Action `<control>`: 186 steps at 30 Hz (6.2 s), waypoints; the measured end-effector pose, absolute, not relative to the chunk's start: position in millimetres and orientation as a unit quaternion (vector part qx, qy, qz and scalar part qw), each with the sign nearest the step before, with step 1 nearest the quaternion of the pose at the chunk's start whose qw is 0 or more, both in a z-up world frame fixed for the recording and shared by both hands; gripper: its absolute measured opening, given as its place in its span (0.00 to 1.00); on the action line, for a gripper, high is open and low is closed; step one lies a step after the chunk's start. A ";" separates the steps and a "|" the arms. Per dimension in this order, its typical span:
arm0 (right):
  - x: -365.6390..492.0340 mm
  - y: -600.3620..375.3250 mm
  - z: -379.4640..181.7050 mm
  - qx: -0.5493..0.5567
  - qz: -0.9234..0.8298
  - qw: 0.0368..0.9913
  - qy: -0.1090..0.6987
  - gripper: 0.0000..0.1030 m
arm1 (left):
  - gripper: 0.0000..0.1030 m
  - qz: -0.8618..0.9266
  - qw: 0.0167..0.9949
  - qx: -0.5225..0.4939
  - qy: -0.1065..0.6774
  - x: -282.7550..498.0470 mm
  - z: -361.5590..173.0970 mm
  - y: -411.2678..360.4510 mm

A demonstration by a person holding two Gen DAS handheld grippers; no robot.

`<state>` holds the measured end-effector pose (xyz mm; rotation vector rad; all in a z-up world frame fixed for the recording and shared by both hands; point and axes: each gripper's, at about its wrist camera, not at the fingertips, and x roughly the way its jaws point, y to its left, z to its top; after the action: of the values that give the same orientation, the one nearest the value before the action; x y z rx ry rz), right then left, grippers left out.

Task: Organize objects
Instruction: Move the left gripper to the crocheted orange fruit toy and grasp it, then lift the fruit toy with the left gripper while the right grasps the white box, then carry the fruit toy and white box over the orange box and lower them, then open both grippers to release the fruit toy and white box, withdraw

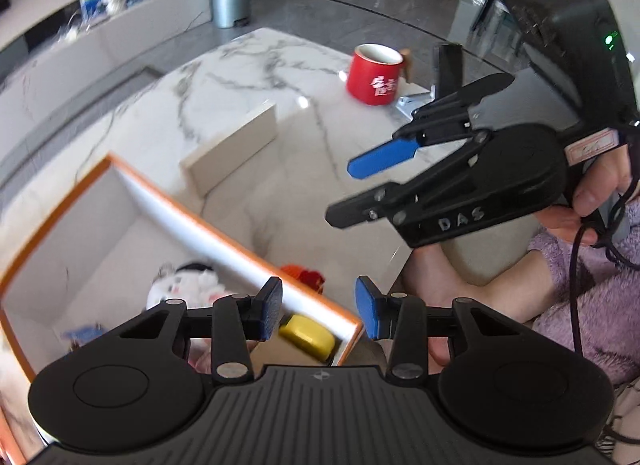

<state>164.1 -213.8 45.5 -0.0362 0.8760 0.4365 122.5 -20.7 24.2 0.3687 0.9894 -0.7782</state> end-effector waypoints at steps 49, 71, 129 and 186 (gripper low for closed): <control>164.0 -296.2 -38.5 -0.038 0.251 0.869 0.424 0.62 | 0.51 -0.247 0.756 0.244 0.555 184.3 -68.2 -94.4; 346.0 -183.8 -29.6 -0.419 0.335 0.752 0.383 0.63 | 0.51 -0.294 0.851 0.047 0.433 243.2 1.9 11.7; 277.4 43.7 -14.5 -0.552 0.443 0.657 0.261 0.29 | 0.51 -0.170 0.878 0.070 0.441 186.6 -11.1 157.5; 268.8 -40.8 14.4 -0.364 0.387 0.766 0.363 0.50 | 0.60 -0.187 0.834 0.102 0.508 235.5 -59.6 98.8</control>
<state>268.8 -40.8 14.4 -0.7902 0.7887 0.8409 235.5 98.8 -59.6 0.2166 1.0767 -0.3971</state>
